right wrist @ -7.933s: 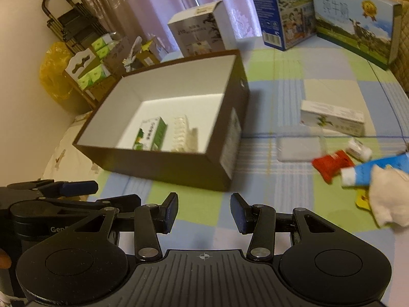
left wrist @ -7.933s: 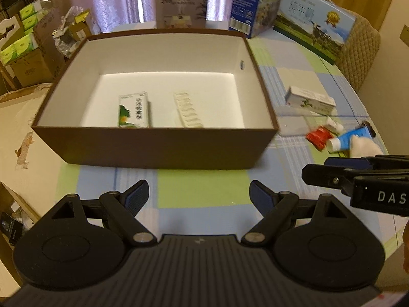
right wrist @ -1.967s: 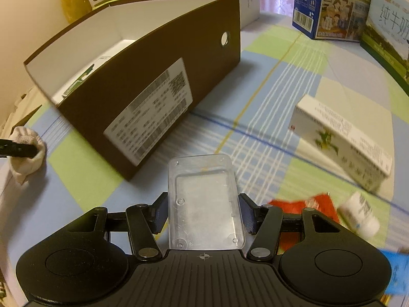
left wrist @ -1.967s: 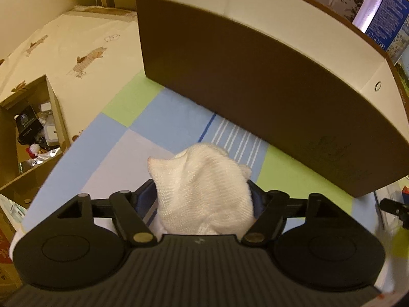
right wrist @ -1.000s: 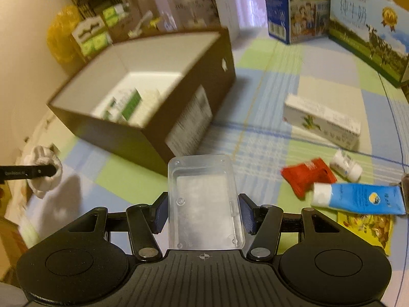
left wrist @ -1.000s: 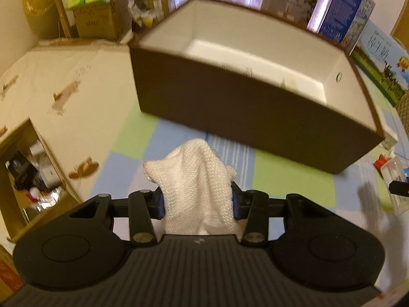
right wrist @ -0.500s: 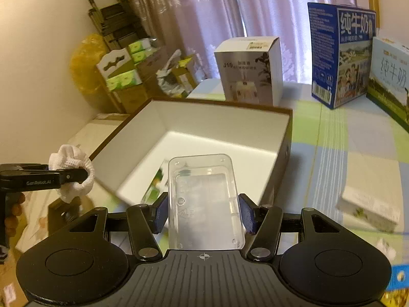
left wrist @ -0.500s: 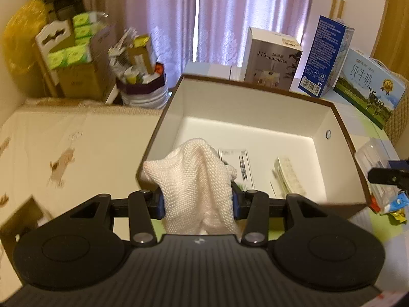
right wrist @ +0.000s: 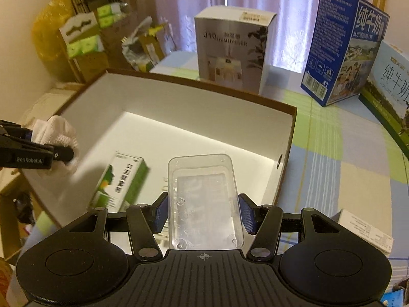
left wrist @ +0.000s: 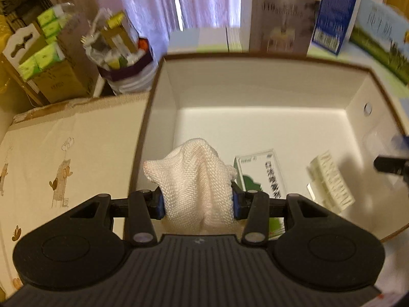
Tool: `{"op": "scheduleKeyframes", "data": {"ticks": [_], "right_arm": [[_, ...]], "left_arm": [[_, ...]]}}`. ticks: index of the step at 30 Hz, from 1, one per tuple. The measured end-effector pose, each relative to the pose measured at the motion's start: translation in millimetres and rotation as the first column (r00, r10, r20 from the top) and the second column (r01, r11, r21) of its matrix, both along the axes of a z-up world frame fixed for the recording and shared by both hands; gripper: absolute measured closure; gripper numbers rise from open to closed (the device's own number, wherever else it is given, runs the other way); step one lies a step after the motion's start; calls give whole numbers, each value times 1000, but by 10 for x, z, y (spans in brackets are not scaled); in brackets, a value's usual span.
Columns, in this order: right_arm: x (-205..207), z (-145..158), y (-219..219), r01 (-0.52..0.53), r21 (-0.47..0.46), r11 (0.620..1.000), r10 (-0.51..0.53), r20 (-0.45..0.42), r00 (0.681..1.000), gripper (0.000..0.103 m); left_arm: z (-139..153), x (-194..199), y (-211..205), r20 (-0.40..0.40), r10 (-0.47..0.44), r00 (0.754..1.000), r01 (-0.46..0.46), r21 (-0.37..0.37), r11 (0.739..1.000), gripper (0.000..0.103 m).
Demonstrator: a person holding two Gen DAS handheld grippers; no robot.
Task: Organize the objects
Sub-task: 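Move the towel with the left gripper over the brown box while the right gripper carries the tray there, then open both grippers to drop the towel and tray into the box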
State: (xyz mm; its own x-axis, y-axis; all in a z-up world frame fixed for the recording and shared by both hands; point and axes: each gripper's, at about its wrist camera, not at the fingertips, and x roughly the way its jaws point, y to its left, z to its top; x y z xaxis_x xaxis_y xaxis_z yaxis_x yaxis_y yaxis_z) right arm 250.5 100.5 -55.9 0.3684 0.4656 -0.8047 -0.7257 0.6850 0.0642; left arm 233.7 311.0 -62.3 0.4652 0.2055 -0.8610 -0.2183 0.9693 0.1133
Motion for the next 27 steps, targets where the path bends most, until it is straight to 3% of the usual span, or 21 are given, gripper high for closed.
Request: {"op": "scheduleKeyframes", "data": {"ticks": [5,18,23,27], "right_arm": [[59,-56,37,1,-29,1000,-1,5,1000,49],[106,-132,122,10,-58,998,-9,25,1000,49],[83,-136,114,-1,-58,998,3,37,999,48],[36,-116,52,4,-27,1000,-2,44,999,41]], "left_arm": [[-186,44,-8,-65,-40,997,39,-11,999,54],[-174,-19,-30,-44,-72,996,72,-19,997,27],[-144,-102,-18,-34,-58,998,57,-33,998,25],[-85,-190,-26,-17,-49,999,48,-46,998,23]]}}
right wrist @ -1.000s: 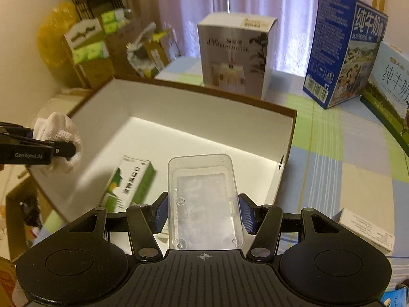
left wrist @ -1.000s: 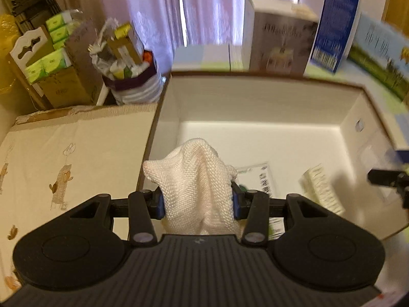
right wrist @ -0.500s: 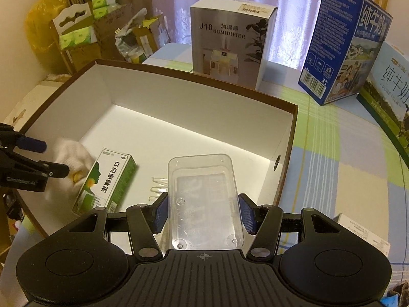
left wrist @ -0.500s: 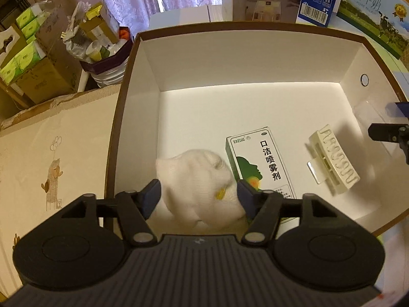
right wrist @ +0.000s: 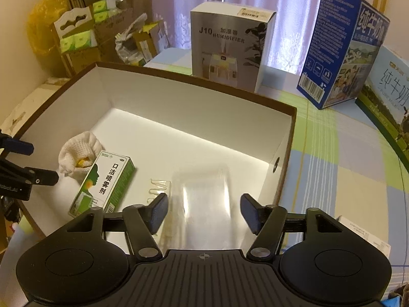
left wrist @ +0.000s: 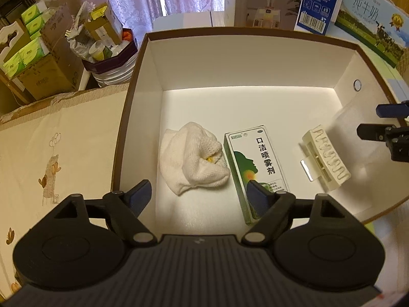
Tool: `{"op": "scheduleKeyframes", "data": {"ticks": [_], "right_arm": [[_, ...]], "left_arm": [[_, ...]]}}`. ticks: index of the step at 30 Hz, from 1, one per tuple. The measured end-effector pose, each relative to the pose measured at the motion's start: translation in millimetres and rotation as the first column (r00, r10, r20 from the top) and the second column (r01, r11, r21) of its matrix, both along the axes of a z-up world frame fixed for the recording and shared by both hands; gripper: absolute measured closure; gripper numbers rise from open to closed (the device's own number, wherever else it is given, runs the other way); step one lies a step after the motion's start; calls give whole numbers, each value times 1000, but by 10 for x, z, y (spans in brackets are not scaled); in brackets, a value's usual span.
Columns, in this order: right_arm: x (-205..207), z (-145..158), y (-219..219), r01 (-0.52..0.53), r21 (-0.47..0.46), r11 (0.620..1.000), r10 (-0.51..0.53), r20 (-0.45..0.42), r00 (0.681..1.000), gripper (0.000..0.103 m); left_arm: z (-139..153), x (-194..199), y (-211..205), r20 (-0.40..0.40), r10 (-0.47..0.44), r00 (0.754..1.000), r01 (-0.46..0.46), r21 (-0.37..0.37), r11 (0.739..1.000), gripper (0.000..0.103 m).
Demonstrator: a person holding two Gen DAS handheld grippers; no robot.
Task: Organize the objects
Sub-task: 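Open both grippers to drop the towel and tray into the box, then withdraw both tools from the box toward the remaining items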
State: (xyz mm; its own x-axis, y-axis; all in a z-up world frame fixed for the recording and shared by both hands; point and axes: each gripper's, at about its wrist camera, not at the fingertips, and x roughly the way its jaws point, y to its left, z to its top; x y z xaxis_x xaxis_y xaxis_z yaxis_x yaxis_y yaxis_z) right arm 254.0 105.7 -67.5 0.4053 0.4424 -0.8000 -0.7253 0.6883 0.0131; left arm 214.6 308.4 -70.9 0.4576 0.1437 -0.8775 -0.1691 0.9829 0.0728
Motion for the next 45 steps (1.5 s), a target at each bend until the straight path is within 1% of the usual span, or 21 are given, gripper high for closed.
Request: {"op": "scheduleKeyframes", "data": {"ticks": [3,7,13,17,23,35,45], "right_arm": [[-49,35,-47,-11,20,1000,12,-4,1000,38],[-154,124,-142,-21,47,999,22,-11,1000,37],[-325,256,-321,-20,94,995,24,-42,999,36],[-416,317,-429,-5,114,993,12,-62,998,36],[-563,408,-578,2,142,990,8,-69,998,36],[-812,499,-872,9,175,985,6,-87,996,36],[-990,465,-1225,21,173,985,0,-119,993,36]], "left_arm": [[60,-47,-32,16,5,1000,-5,-3,1000,22],[164,-126,-92,42,11,999,-10,-14,1000,20],[341,-264,-214,86,20,996,-17,-28,999,19],[425,-352,-289,103,24,994,-21,-34,999,18],[529,-492,-423,121,32,992,-28,-34,999,16],[562,-789,-792,121,26,992,-19,-59,998,16],[497,-932,-1221,102,-2,995,10,-79,997,16]]}}
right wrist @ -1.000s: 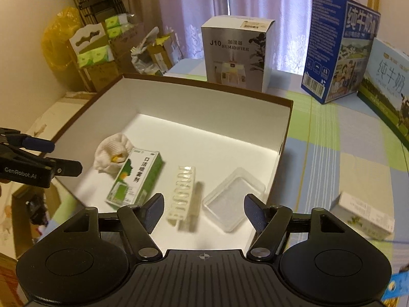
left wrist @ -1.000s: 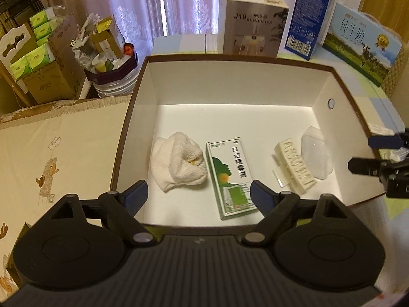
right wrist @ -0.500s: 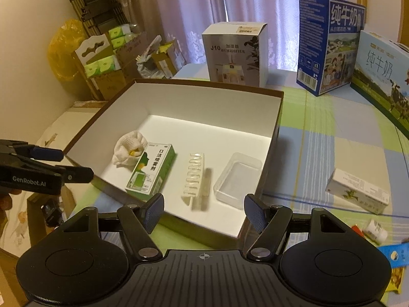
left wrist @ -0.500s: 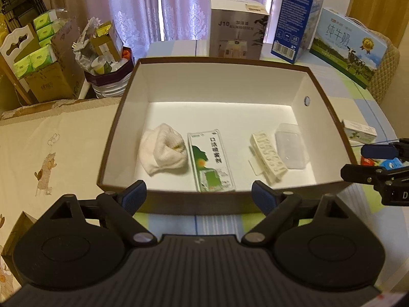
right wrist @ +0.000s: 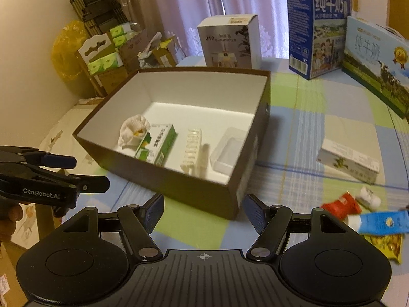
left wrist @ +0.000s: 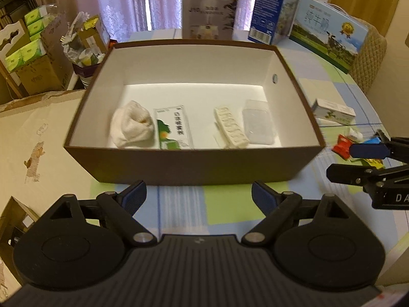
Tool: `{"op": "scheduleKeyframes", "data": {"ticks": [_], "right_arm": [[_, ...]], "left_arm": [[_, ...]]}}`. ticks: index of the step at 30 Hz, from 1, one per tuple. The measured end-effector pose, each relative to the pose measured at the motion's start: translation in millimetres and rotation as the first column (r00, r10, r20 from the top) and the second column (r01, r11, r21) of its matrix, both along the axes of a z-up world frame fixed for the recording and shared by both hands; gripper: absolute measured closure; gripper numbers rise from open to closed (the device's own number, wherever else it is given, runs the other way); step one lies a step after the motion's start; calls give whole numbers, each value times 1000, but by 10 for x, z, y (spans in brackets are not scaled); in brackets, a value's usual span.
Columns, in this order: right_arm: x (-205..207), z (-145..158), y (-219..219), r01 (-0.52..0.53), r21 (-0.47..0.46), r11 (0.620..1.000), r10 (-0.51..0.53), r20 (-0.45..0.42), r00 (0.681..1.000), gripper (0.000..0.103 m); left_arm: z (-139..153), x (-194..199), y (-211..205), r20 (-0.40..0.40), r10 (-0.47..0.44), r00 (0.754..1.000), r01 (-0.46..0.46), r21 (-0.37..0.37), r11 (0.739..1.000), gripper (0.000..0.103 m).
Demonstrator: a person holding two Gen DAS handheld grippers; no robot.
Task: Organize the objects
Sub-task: 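Withdraw both tools from the box toward the remaining items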
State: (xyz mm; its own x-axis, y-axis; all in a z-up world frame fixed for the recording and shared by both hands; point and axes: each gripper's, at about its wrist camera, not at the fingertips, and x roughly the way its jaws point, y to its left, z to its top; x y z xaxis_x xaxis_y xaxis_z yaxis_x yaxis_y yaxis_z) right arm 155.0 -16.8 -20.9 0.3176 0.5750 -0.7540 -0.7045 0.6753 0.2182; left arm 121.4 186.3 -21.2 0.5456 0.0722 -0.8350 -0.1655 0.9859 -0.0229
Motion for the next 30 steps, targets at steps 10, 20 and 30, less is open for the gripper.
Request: {"op": "scheduleKeyframes", "data": {"ticks": [10,20,30], "right_arm": [[-64,-17,-445,29,-1,1000,-29,-26,999,36],[-34,-73,-984,96,-21,995,-97,-59,994,36],[99,-134,-1695,222,-62,973,-227,-81,971,36]], "left_arm": [[-2,-43,-427,-2,-35,999,34,-15,999,16],[-57,55,-917,-13,-96,995,95,-10,995,16],[-83,301,-1606,9,-252,968,252,-6,968,16]]}}
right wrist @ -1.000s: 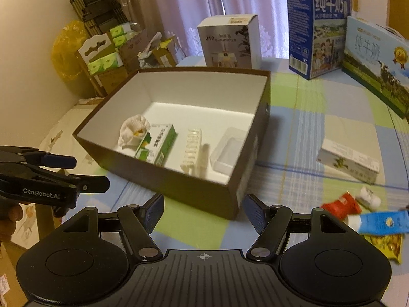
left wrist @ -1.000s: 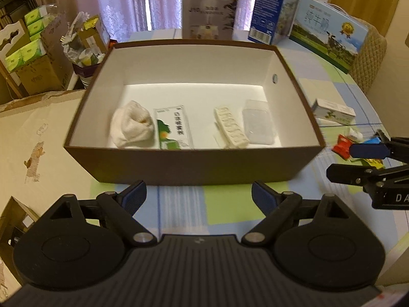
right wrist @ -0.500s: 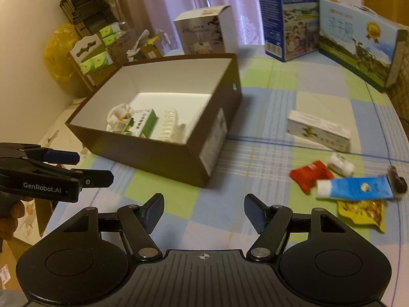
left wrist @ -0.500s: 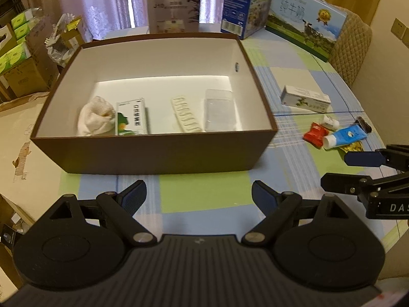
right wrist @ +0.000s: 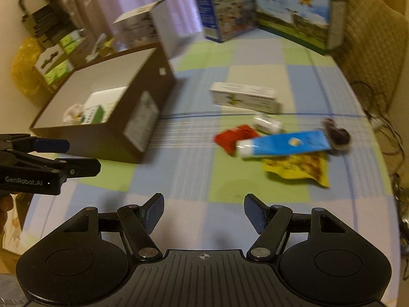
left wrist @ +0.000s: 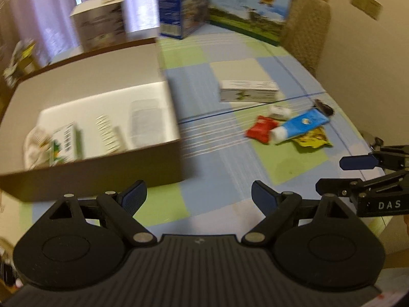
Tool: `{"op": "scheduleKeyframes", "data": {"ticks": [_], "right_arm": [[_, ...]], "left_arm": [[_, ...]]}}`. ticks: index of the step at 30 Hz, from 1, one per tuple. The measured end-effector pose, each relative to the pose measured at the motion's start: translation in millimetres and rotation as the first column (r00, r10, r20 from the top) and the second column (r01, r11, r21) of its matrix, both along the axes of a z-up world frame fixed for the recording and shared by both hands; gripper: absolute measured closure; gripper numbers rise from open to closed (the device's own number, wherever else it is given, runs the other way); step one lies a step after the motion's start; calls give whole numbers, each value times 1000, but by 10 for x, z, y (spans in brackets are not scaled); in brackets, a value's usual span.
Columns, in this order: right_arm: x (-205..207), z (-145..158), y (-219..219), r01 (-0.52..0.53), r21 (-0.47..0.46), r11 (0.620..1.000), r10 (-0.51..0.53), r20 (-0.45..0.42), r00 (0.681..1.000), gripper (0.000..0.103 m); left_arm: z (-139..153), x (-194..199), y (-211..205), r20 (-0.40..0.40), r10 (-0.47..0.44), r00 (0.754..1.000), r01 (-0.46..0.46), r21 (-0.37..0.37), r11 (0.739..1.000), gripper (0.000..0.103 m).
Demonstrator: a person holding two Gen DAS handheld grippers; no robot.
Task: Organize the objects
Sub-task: 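Withdraw both tools from the box toward the remaining items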
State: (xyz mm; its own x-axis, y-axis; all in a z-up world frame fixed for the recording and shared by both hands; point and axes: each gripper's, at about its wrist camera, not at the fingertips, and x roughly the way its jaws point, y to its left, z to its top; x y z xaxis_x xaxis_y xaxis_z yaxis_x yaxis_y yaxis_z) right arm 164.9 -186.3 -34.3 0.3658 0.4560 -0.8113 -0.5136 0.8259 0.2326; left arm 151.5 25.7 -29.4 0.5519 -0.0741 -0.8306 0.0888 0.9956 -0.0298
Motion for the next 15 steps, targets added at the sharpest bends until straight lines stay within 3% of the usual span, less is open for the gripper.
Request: {"op": "scheduleKeyframes", "data": {"ticks": [9,15], "right_arm": [[159,-20,-636,143,-17,990,-143,-11,990,36],[217,-95,-1001,237,-22,971,-238,-34,971,36]], "left_arm": [[-126,343,-676,27,-164,986,164,2,986,21],[-307,550,-1037,54,-287,956,288,-3,958,22]]}}
